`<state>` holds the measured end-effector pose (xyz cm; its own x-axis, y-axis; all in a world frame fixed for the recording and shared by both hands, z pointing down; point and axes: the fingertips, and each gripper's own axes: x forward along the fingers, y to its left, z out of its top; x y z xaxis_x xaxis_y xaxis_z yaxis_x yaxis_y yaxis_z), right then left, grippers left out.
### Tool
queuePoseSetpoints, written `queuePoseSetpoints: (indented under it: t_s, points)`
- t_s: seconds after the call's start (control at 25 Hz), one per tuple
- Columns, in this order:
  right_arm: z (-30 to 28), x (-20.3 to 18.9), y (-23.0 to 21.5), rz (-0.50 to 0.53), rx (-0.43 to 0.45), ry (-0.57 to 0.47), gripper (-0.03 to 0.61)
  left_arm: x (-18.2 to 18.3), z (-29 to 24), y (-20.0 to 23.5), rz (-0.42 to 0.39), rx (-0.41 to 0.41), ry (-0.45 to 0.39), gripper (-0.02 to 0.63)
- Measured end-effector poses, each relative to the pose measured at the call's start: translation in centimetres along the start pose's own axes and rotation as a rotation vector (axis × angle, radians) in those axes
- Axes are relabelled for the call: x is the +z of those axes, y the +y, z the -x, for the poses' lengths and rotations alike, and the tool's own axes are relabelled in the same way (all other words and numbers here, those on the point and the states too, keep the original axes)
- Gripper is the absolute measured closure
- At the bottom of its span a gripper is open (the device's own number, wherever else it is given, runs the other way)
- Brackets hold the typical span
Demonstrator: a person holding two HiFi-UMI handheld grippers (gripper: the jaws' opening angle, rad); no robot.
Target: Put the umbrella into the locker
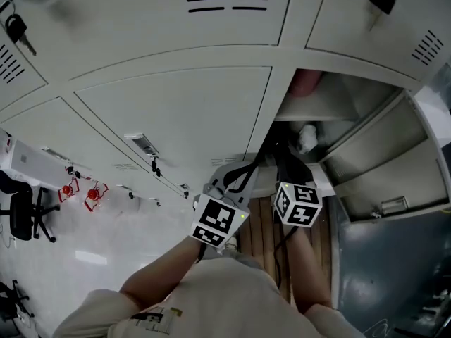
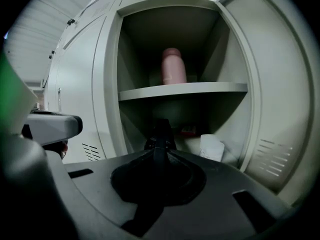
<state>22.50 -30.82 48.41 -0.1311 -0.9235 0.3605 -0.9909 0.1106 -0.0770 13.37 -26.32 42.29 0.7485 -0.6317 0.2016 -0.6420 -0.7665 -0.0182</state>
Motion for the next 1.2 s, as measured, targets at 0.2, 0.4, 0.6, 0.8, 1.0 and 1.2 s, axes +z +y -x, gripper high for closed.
queuePoseSetpoints:
  t_s: [0.2, 0.4, 0.6, 0.8, 1.0, 1.2]
  points:
    - [-1.6, -1.1, -0.1, 0.025, 0.017, 0.022, 0.557, -0.5, -0.4, -0.1, 0.003, 0.026, 0.007, 0.606]
    - [-3.1, -1.9, 0.1, 0.057, 0.053, 0.031, 0.557, -1.2, -1.0, -0.1, 0.027, 0.044, 0.012, 0.606]
    - [-4.2, -2.1, -0.3, 0.081, 0.063, 0.023, 0.557, -1.6, -1.4, 0.3, 0.049, 0.056, 0.007, 0.606]
    - [-5.5, -2.2, -0.6, 0.099, 0.094, 0.066, 0.555, -2.0, -1.8, 0.4, 0.069, 0.056, 0.015, 0.606]
    - [-6.7, -2.7, -0.8, 0.113, 0.106, 0.113, 0.555, -2.1, -2.1, 0.4, 0.070, 0.062, 0.016, 0.606]
    - [-7.5, -3.0, -0.9, 0.118, 0.092, 0.130, 0.552, -2.7, -2.5, 0.8, 0.075, 0.070, 0.026, 0.606]
